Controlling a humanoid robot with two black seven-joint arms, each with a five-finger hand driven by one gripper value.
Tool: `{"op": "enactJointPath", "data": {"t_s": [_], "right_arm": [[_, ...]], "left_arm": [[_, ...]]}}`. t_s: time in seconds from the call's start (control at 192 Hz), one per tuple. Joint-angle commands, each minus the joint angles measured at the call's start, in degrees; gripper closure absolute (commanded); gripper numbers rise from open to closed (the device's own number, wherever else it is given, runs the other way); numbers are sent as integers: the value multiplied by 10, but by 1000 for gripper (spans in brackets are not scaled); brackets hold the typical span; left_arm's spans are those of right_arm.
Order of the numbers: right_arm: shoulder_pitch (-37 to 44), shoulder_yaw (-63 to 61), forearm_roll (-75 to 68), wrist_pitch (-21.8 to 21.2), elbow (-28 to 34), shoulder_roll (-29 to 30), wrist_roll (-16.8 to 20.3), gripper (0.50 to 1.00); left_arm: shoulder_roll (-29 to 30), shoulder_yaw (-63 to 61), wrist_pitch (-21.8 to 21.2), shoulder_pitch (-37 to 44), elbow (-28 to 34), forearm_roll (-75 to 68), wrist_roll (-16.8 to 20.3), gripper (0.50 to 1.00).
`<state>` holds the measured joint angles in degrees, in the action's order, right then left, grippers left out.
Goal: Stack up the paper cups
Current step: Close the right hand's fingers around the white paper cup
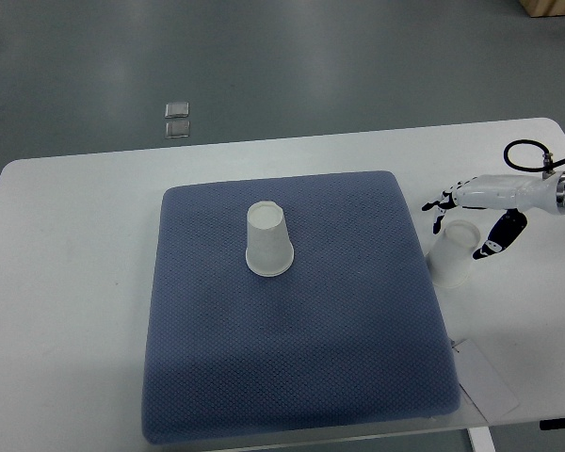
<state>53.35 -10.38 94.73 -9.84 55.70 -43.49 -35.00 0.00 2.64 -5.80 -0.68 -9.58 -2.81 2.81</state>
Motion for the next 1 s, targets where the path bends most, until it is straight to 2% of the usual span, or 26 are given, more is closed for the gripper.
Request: {"op": "enactJointPath", "data": {"t_s": [0.0,0.432,0.995], "right_arm": [[0,4,0,3,-9,5,0,574],[-6,11,0,17,-34,29,0,574],[-5,12,0,18,-55,29,0,574]], "left_arm": [[0,0,0,0,0,0,0,500],[0,0,0,0,0,0,0,500],[0,0,0,0,0,0,0,500]]}}
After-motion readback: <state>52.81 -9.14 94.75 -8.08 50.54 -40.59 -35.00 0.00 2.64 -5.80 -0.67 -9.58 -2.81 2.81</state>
